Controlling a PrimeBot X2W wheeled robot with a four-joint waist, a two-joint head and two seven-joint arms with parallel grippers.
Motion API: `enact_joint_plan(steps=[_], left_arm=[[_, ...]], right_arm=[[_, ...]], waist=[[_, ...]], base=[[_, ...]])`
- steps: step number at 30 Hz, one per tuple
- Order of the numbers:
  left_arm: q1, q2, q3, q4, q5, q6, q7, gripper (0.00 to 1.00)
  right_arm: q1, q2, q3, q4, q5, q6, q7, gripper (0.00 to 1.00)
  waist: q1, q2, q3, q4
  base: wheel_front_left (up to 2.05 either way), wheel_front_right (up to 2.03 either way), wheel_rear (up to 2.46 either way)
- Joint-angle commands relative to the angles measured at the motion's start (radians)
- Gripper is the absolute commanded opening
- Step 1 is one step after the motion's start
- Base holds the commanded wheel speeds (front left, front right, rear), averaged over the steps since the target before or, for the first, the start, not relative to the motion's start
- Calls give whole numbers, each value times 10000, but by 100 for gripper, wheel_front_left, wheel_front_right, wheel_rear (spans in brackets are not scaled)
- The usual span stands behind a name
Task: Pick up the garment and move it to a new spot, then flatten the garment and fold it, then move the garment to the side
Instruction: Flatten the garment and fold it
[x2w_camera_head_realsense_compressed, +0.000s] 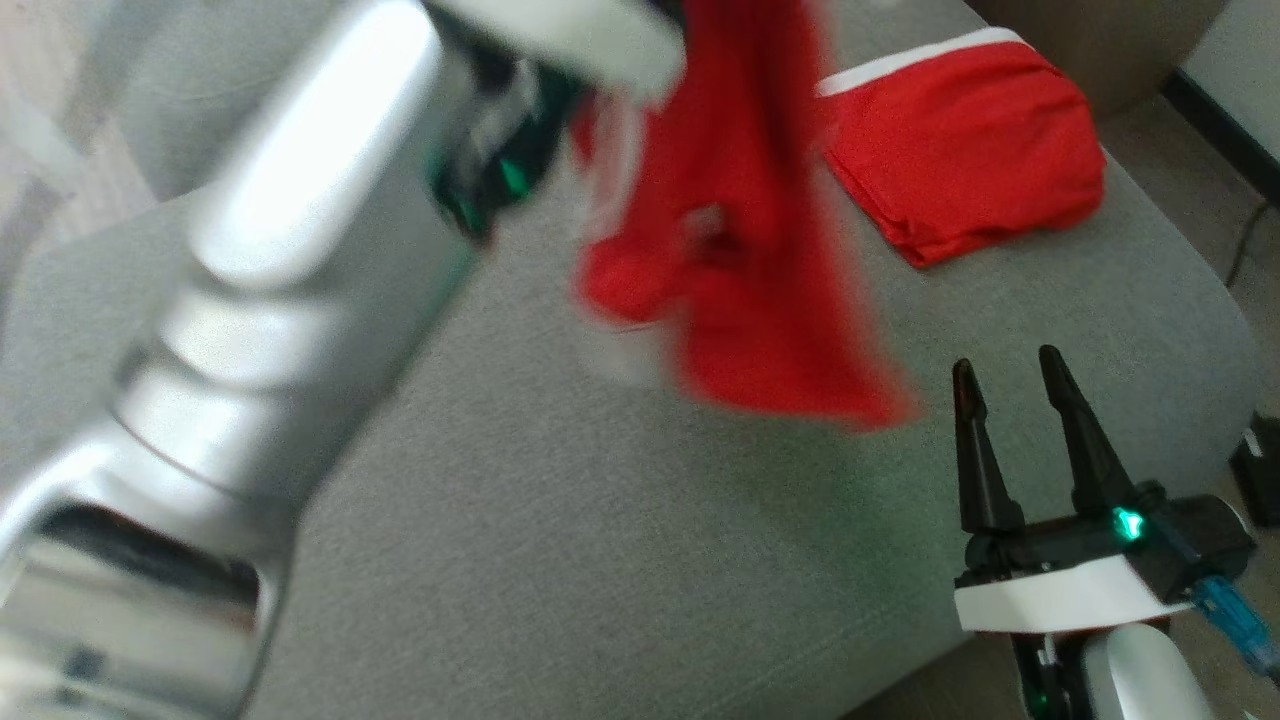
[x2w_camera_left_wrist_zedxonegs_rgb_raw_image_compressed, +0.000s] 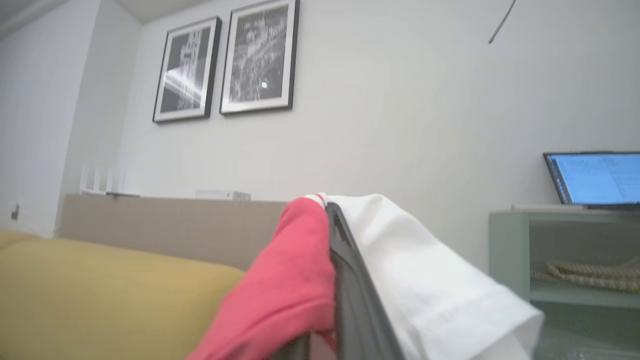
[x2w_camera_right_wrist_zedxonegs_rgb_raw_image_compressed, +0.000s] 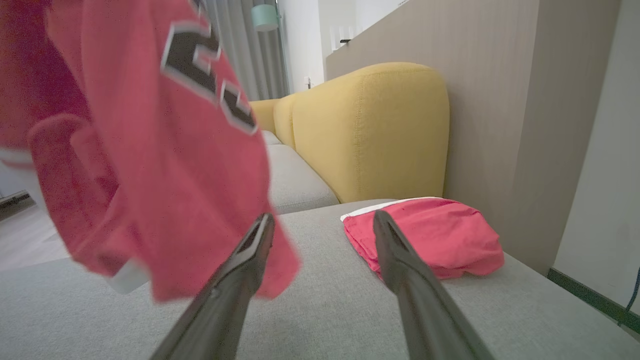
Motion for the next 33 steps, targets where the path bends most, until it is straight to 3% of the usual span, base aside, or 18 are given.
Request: enact_joint_plan(steps=[1, 4, 8, 16, 21, 22, 23, 24, 28, 33], left_arm=[[-639, 422, 539, -230, -261, -56, 48, 0], [-1069, 721, 1006, 25, -824, -56, -37, 0], [-400, 1096, 1211, 277, -1081, 64, -40, 0], [4100, 2299, 1110, 938, -1370, 629, -870, 0], [5261, 2437, 1545, 2121, -1568, 405, -1630, 0], [5311, 2393, 1607, 2210, -1579, 347, -1684, 31], [5359, 2353, 1650, 2264, -1569, 291, -1724, 95], [5408, 2313, 1711, 2301, -1558, 247, -1757, 100], [5902, 2305, 1991, 2251, -1075, 276, -1827, 100], [7402, 2026, 3183, 1016, 359, 902, -1836, 100]], right_arm=[[-127, -74, 159, -393, -48, -7, -36, 100], [-5, -74, 48, -454, -194, -7, -36, 100], [73, -74, -93, -546, -284, -7, -36, 100], [163, -74, -295, -539, -545, -7, -36, 100], [102, -74, -329, -289, -858, -7, -36, 100], [91, -74, -334, -258, -899, -7, -36, 100], [80, -74, -337, -229, -941, -7, -36, 100], [67, -74, -347, -213, -963, -7, -36, 100], [84, -74, -318, -166, -1003, -7, -36, 100], [182, -74, -394, -217, -1009, -7, -36, 100]], waist=[[1, 0, -172, 215], [1, 0, -354, 596], [1, 0, -399, 1052], [1, 0, 276, 2246], [1, 0, 586, 2883], [1, 0, 583, 2983], [1, 0, 574, 3074], [1, 0, 555, 3159], [1, 0, 431, 3422], [1, 0, 439, 3700]], base=[[0, 0, 0], [0, 0, 0], [0, 0, 0], [0, 0, 0], [0, 0, 0], [0, 0, 0], [0, 0, 0], [0, 0, 0], [0, 0, 0], [0, 0, 0]])
